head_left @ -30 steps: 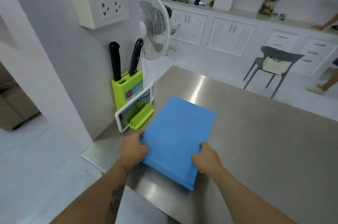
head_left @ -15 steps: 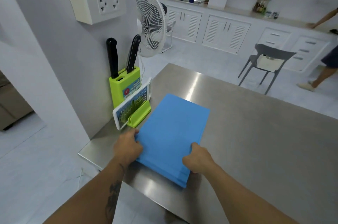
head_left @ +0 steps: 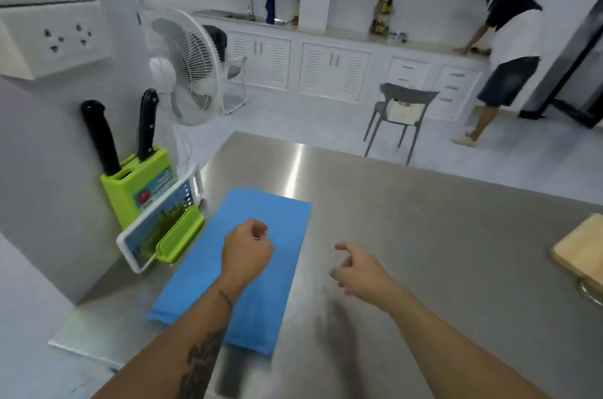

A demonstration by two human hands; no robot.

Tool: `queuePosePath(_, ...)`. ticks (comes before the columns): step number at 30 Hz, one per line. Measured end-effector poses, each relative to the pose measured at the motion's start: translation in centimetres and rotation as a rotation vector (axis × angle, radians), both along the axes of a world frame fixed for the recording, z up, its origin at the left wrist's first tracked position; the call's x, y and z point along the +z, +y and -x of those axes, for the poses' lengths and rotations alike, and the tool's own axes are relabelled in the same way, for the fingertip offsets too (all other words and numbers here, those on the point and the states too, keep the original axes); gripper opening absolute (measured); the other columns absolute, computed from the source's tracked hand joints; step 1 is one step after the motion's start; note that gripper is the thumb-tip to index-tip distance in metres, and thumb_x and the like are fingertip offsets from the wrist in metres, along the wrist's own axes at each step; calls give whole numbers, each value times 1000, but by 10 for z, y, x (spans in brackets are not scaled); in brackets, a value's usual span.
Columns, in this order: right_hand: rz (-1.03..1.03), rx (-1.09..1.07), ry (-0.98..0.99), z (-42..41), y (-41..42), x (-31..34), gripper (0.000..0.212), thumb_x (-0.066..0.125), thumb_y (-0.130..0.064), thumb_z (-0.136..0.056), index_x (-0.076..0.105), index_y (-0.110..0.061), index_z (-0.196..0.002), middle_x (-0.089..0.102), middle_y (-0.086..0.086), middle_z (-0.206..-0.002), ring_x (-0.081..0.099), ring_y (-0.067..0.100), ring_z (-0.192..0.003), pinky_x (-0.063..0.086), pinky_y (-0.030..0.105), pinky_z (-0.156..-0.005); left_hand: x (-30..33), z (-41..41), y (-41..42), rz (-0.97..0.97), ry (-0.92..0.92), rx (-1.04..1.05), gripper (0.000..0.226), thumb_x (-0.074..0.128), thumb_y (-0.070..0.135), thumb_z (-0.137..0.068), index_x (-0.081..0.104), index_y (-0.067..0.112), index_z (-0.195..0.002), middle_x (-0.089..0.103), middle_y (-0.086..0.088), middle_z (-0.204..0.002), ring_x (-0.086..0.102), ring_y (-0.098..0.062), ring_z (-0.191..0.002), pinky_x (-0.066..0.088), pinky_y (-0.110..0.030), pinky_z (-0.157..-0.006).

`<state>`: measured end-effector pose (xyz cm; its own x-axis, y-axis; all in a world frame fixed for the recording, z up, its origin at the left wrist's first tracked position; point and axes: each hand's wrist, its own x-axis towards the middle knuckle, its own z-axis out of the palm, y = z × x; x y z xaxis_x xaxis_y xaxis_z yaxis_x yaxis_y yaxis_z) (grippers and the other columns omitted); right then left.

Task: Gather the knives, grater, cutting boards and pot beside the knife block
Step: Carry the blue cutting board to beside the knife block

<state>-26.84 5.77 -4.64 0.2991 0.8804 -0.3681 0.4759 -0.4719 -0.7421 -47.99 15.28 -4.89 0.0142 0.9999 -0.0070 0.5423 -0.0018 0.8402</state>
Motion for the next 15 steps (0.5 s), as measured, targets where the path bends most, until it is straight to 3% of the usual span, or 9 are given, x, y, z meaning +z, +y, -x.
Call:
queuePosePath(2, -30, -69, 0, -39, -15, 11, 49, 67, -20, -82, 50, -28, -128, 62, 4, -85, 68, 24, -79, 58, 40, -73, 9, -42, -1, 15, -68, -95, 23, 56, 9, -78, 71, 21, -91, 73, 1, -90, 67, -22, -89, 50, -27, -79)
queuePosePath(4, -61, -168, 11, -83, -34, 18, 51, 68, -17, -81, 53, -19, -129, 57, 5, -80, 63, 22, -71, 53, 35, -63, 18, -86, -9, 83, -148, -212, 22, 56, 9, -80, 70, 25, -85, 72, 1, -87, 68, -22, -85, 50, -25, -69)
queuePosePath(6, -69, -270, 11, -131, -57, 25, 47, 67, -10, -86, 53, -15, -130, 53, 5, -76, 56, 19, -67, 46, 28, -53, 27, -132, -18, 160, -216, -321, 19, 59, 12, -79, 69, 28, -80, 72, 1, -84, 69, -23, -82, 50, -26, -69)
queuePosePath(10, -87, -452, -23, -228, -116, 32, 35, 66, -12, -89, 53, -19, -121, 51, 4, -79, 54, 19, -68, 44, 29, -53, 47, -228, -44, 202, -252, -506, 19, 60, 24, -69, 71, 27, -83, 73, 0, -77, 70, -22, -74, 47, -27, -67)
queuePosePath(13, -85, -599, -5, -296, -164, 34, 37, 66, -13, -89, 52, -19, -123, 52, 2, -77, 51, 15, -60, 42, 28, -49, 51, -304, -69, 256, -257, -605, 14, 63, 12, -81, 70, 20, -90, 70, -2, -80, 68, -19, -70, 45, -27, -64)
queuePosePath(15, -71, -693, 36, -337, -193, 29, 39, 65, -15, -88, 51, -20, -124, 55, 2, -86, 53, 16, -63, 42, 28, -52, 48, -354, -89, 294, -249, -647, 13, 62, 9, -84, 69, 17, -92, 70, -5, -84, 67, -19, -71, 46, -28, -66)
